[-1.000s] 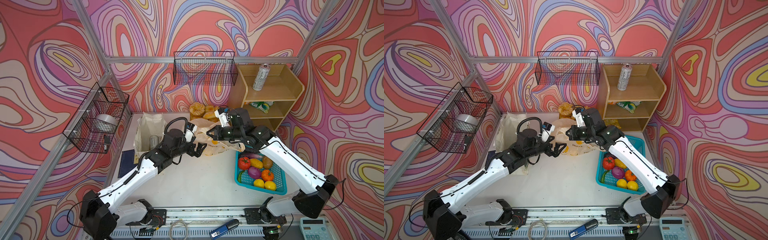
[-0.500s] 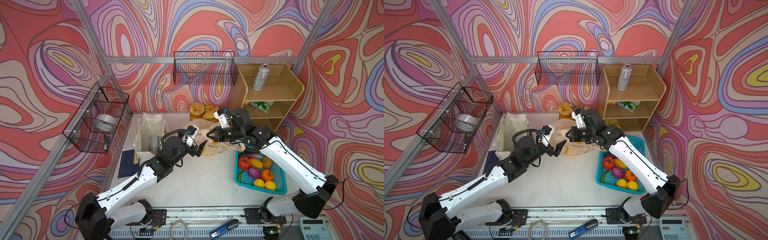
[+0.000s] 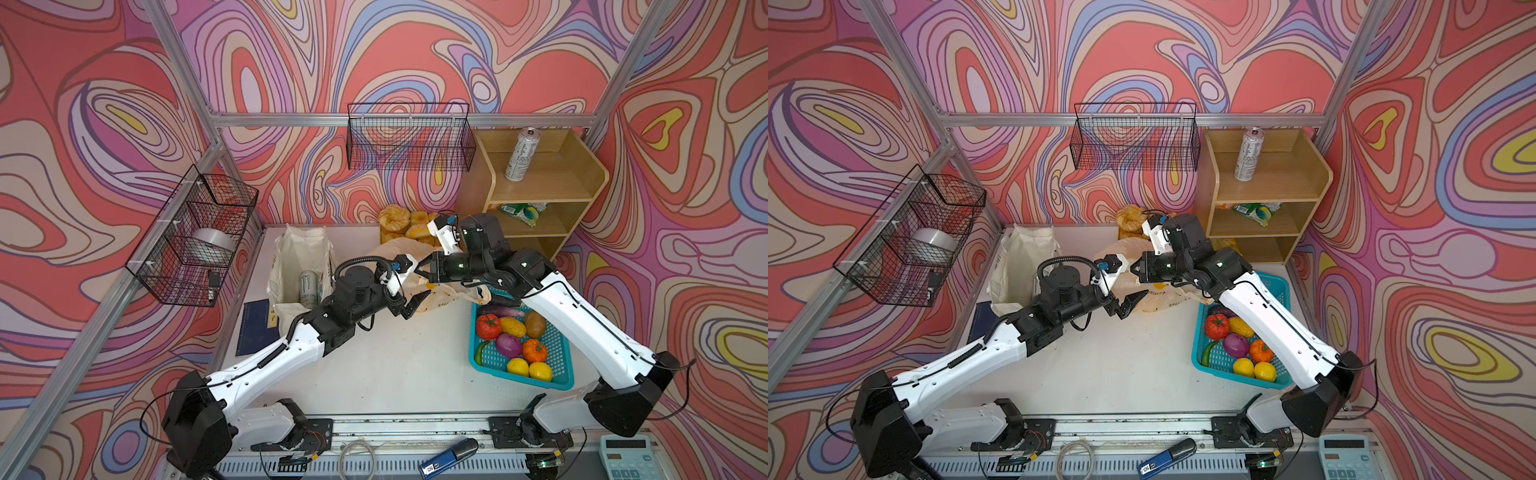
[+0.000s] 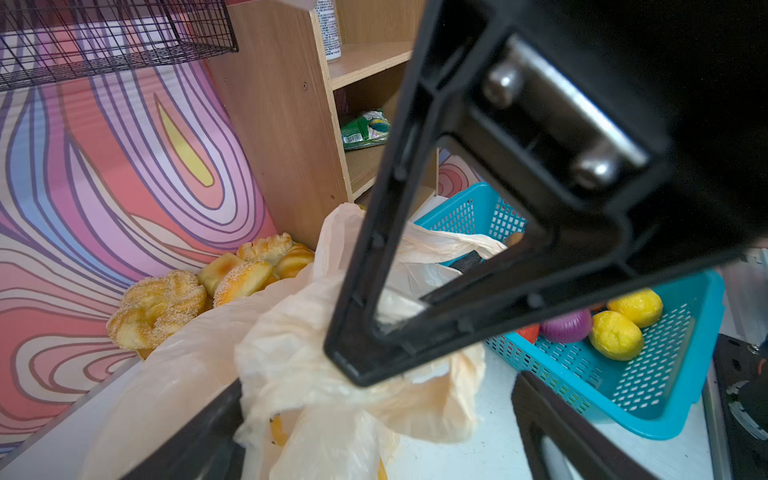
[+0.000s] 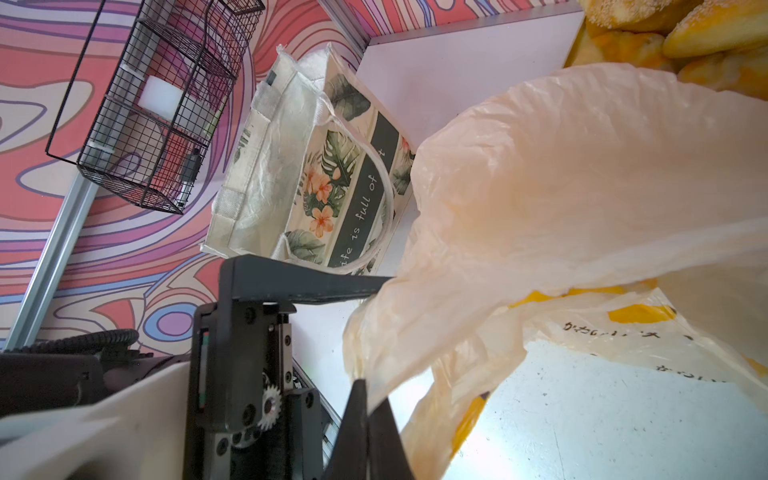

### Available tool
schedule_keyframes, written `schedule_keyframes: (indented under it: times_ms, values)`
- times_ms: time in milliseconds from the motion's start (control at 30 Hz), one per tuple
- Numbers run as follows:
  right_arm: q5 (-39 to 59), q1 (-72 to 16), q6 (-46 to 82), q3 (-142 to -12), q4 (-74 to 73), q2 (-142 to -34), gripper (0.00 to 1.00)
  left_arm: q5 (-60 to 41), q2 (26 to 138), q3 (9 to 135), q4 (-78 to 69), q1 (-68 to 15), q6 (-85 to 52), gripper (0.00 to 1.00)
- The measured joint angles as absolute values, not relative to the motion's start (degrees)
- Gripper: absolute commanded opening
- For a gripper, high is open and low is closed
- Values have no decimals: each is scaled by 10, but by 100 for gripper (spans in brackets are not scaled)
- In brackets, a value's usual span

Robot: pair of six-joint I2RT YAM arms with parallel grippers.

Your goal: Place the mixed food into the grocery bags and tie them

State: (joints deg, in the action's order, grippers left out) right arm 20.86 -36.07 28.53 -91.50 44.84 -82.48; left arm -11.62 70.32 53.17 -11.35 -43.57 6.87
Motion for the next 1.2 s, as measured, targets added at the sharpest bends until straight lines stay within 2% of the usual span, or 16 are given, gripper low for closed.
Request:
schedule_keyframes:
  times_ms: [167,267,400,433,467,500,533,600,700,867,1000,1200]
  values:
    - [210,-361,285,-916,449,-825,0,-91,723,532,-138,-436,67,67]
    - [210,-361,286,-916,449,-825,0,-79,738,532,-161,-435,61,47]
    - [210,-361,286,-916,449,-824,0,-82,756,534,-178,-436,50,7]
    - [209,-361,286,-916,449,-824,0,-87,761,536,-178,-436,46,0]
    - [207,-361,286,-916,449,-824,4,-92,766,538,-178,-436,43,0]
    - [204,-361,286,-916,449,-824,19,-98,769,541,-177,-436,41,0]
    - [201,-360,286,-916,449,-824,28,-101,770,544,-173,-436,38,0]
    - [194,-356,283,-917,452,-821,40,-106,770,547,-161,-436,29,0]
    - [186,-335,279,-917,453,-805,47,-110,769,556,-126,-436,13,0]
    - [185,-277,256,-893,411,-747,70,-135,754,593,-46,-434,-14,0]
    - [233,-274,200,-852,351,-712,78,-180,735,613,-7,-420,-46,0]
    - [310,-275,110,-816,309,-710,82,-267,728,628,34,-380,-95,0]
